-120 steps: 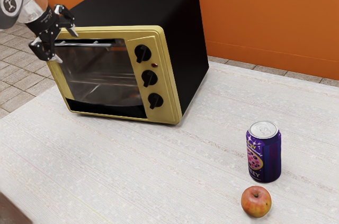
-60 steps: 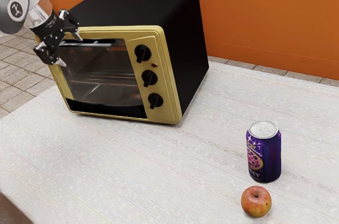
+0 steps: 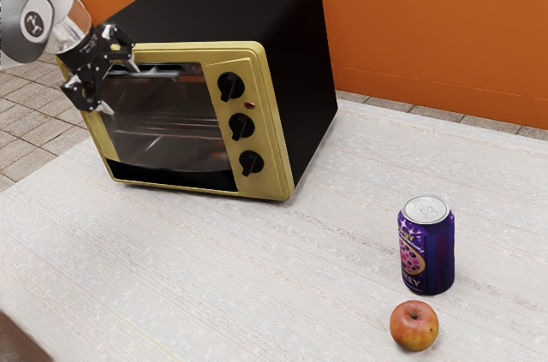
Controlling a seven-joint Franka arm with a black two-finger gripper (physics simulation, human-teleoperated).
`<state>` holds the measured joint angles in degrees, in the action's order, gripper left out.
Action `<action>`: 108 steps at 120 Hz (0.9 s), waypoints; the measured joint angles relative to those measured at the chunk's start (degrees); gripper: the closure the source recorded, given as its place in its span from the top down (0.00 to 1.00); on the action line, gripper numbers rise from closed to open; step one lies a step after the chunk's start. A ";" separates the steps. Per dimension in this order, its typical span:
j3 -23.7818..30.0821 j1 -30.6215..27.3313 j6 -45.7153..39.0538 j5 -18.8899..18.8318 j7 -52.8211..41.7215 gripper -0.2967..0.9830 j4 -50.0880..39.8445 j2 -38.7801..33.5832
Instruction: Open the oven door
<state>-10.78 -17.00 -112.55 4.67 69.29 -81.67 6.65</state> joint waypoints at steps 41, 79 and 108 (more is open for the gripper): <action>0.05 -0.09 -4.97 0.70 0.15 0.77 -19.59 -13.76; -2.76 -1.26 -10.06 0.26 0.94 0.77 -46.94 -35.52; 0.65 1.64 -8.05 -1.58 4.86 0.76 -48.16 -49.84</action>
<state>-10.13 -15.35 -120.61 3.09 74.15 -129.83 -43.20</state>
